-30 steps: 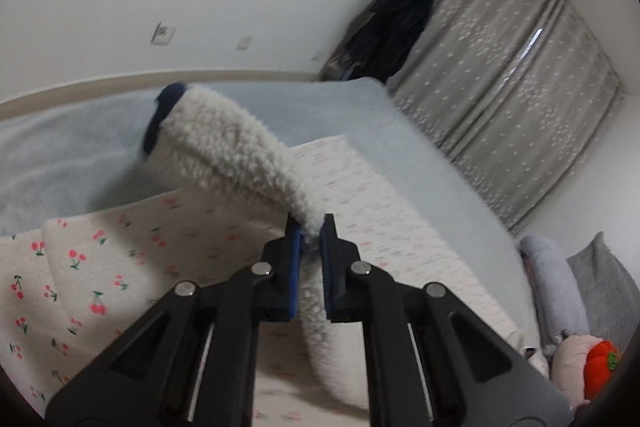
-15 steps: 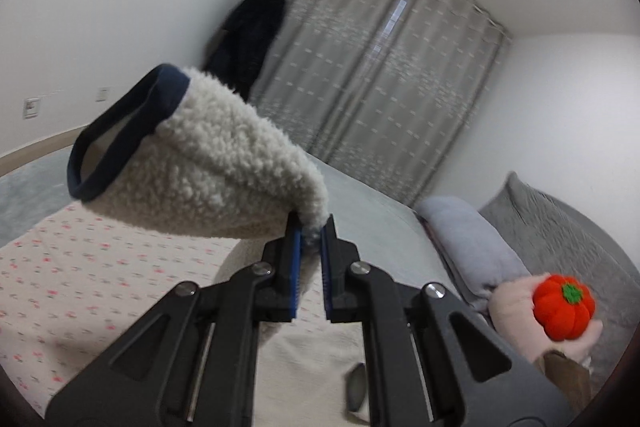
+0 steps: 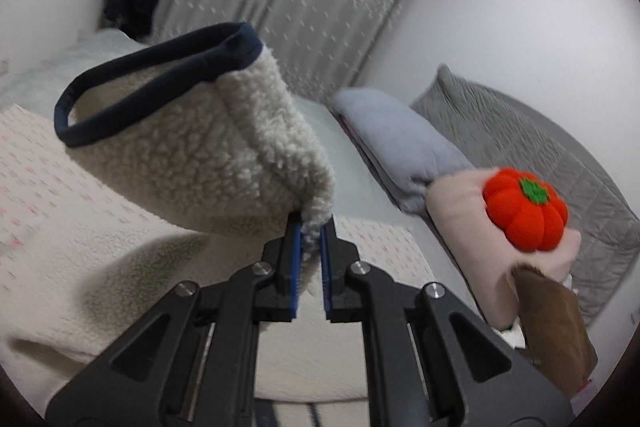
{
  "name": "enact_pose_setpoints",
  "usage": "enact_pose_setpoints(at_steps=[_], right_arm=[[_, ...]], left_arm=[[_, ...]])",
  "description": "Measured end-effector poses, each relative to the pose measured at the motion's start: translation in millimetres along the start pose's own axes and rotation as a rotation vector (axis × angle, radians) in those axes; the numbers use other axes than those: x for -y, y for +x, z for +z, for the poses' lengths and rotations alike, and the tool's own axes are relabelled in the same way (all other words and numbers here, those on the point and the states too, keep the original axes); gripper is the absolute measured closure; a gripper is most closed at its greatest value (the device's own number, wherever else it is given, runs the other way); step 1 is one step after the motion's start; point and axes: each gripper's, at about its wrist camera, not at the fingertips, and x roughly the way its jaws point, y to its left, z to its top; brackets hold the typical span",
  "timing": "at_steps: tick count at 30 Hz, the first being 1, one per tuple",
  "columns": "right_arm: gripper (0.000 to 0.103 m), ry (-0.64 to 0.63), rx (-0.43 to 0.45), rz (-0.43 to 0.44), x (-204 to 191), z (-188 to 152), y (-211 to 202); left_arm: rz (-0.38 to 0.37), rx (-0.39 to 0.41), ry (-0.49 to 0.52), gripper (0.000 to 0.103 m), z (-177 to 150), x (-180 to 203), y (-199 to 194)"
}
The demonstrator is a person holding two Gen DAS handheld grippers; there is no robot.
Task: Fold large clothes
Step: 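Grasp the navy sleeve cuff with the left gripper and lift it, then lay the cuff across the jacket and open the left gripper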
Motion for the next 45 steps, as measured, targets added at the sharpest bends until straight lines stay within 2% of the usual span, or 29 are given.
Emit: enact_pose_setpoints(at_steps=[3, 7, 11, 13, 16, 17, 18, 20, 21, 26, 30, 32, 35, 36, 38, 40, 41, 45], right_arm=[[0.019, 0.05, 0.019, -0.003, 15, 2, -1], [0.019, 0.103, 0.041, 0.007, 29, 2, -5], [0.019, 0.127, 0.052, 0.023, 39, 3, -9], [0.019, 0.137, 0.057, 0.039, 42, 3, -9], [0.019, 0.147, 0.062, 0.068, 44, 2, -11], [0.019, 0.149, 0.063, 0.08, 43, 2, -11], [0.019, 0.153, 0.065, 0.093, 43, 2, -12], [0.019, 0.157, 0.065, 0.122, 41, 3, -12], [0.019, 0.155, 0.064, 0.136, 39, 4, -12], [0.019, 0.17, 0.058, 0.243, 34, 18, -10], [0.019, 0.215, 0.023, 0.352, 29, 41, 3], [0.019, 0.231, 0.004, 0.327, 25, 50, 14], [0.019, 0.24, -0.025, 0.233, 19, 63, 38], [0.022, 0.247, -0.033, 0.216, 17, 65, 47], [0.036, 0.247, -0.024, 0.144, 9, 73, 60], [0.09, 0.202, 0.031, 0.028, -1, 80, 61], [0.091, 0.162, 0.066, 0.001, -11, 83, 55], [0.093, 0.034, 0.225, -0.009, -33, 82, 10]], left_arm=[[-0.024, -0.104, 0.013, 0.093, -40, 21, 42], [-0.019, -0.237, 0.044, 0.093, -97, 39, 86], [0.003, -0.387, 0.118, 0.093, -155, 43, 113], [0.003, -0.397, 0.163, 0.093, -168, 44, 113], [-0.019, -0.389, 0.187, 0.086, -167, 47, 100], [-0.035, -0.402, 0.189, 0.076, -164, 47, 93], [-0.055, -0.415, 0.191, 0.062, -158, 50, 90], [-0.063, -0.42, 0.222, 0.046, -150, 53, 73], [-0.06, -0.411, 0.254, 0.042, -150, 56, 62], [0.001, -0.349, 0.424, 0.036, -135, 42, 3], [0.073, -0.291, 0.439, 0.036, -119, 16, -8], [0.128, -0.269, 0.422, 0.036, -106, -8, -14], [0.204, -0.248, 0.386, 0.036, -95, -44, -13], [0.232, -0.239, 0.379, 0.036, -92, -56, -13], [0.28, -0.235, 0.354, 0.036, -88, -77, -9], [0.296, -0.24, 0.323, 0.036, -86, -95, -5], [0.302, -0.235, 0.31, 0.036, -85, -104, -4], [0.267, -0.194, 0.309, 0.036, -86, -119, -9]])
